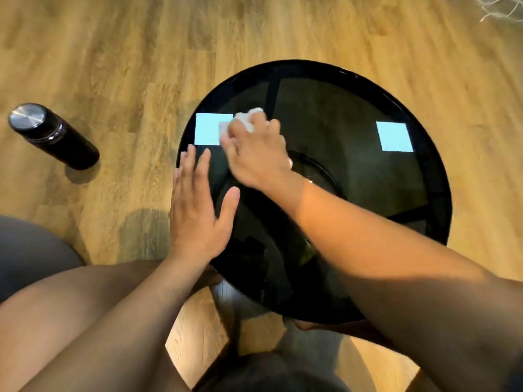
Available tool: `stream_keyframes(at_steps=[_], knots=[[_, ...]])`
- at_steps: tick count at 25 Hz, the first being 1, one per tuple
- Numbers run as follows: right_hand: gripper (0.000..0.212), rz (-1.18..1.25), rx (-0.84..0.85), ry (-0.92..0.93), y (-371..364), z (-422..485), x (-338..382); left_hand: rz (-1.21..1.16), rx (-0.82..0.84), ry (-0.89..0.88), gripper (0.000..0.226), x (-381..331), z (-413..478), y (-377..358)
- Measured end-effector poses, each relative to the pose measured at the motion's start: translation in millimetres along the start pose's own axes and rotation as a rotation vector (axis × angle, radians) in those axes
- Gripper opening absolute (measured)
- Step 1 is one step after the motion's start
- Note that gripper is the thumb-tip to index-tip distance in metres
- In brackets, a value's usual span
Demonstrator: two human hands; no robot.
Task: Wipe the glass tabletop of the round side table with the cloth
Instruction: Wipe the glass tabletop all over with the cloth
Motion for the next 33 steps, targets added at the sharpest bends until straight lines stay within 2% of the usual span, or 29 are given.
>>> stream_keyframes(at_steps=[1,3,5,6,8,10,11,13,14,17,21,22,24,26,29,31,33], knots=[[0.034,0.043,0.091,0.123,-1.5,-3.7,31.1,-0.016,-0.027,-0.010,0.068,-1.9,-0.5,1.2],[0.032,0.124,0.198,0.327,9.9,-6.5,32.8,-0.019,-0.024,-0.031,0.071,-5.3,-2.0,1.5],[0.029,0.080,0.114,0.388,23.2,-9.9,-25.8,0.030,0.044,-0.031,0.073,-5.6,-0.8,-0.9],[0.028,0.045,0.077,0.318,28.0,-10.6,-74.4,0.055,0.074,-0.032,0.073,-4.8,0.2,-2.3],[0.035,-0.021,0.058,0.010,46.3,-14.3,-180.6,0.088,0.105,-0.029,0.071,-2.7,0.2,-2.4],[0.043,-0.008,0.059,-0.310,68.8,-18.1,-257.2,0.089,0.118,-0.014,0.070,-2.6,0.4,-2.2],[0.046,0.001,0.031,-0.405,72.8,-10.1,-270.8,0.084,0.123,-0.007,0.070,-2.7,1.2,-2.3],[0.041,-0.030,0.036,-0.500,60.3,19.3,-245.6,0.077,0.123,0.006,0.069,-1.3,1.8,-2.0],[0.041,-0.057,0.024,-0.479,48.8,33.5,-219.2,0.074,0.123,0.005,0.069,-0.7,1.6,-1.3],[0.040,0.005,-0.008,-0.242,18.7,64.4,-115.4,0.074,0.127,-0.011,0.069,-0.4,2.0,-1.6],[0.028,0.125,0.105,0.228,-1.8,41.5,22.7,0.069,0.155,0.028,0.073,-5.9,1.5,-0.6],[0.029,0.121,0.118,0.323,2.9,35.7,22.8,0.080,0.160,0.027,0.073,-6.3,2.1,-1.1],[0.029,0.092,0.107,0.353,12.0,33.2,-27.5,0.105,0.161,0.014,0.070,-6.2,1.7,-2.1],[0.025,0.070,0.091,0.130,25.9,36.5,-107.2,0.094,0.158,0.014,0.068,-5.9,0.7,-1.9],[0.040,0.057,0.028,-0.197,54.3,30.1,-208.4,0.098,0.170,0.010,0.069,-6.5,-1.5,-2.9],[0.036,0.110,0.033,-0.313,67.6,42.6,-227.7,0.110,0.166,0.001,0.070,-7.4,-0.6,-3.1],[0.032,0.243,-0.015,-0.449,61.7,71.9,-216.0,0.110,0.157,0.003,0.069,-6.2,0.3,-2.4]])
Point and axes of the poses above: each hand's wrist, its own z-axis towards the middle knuckle, its own y-axis out of the back of the hand, x = y × z, the point moved 2 cm from there along z, towards the middle knuckle, and after that the axes turned 2 degrees about z, right-handed, at the moved point
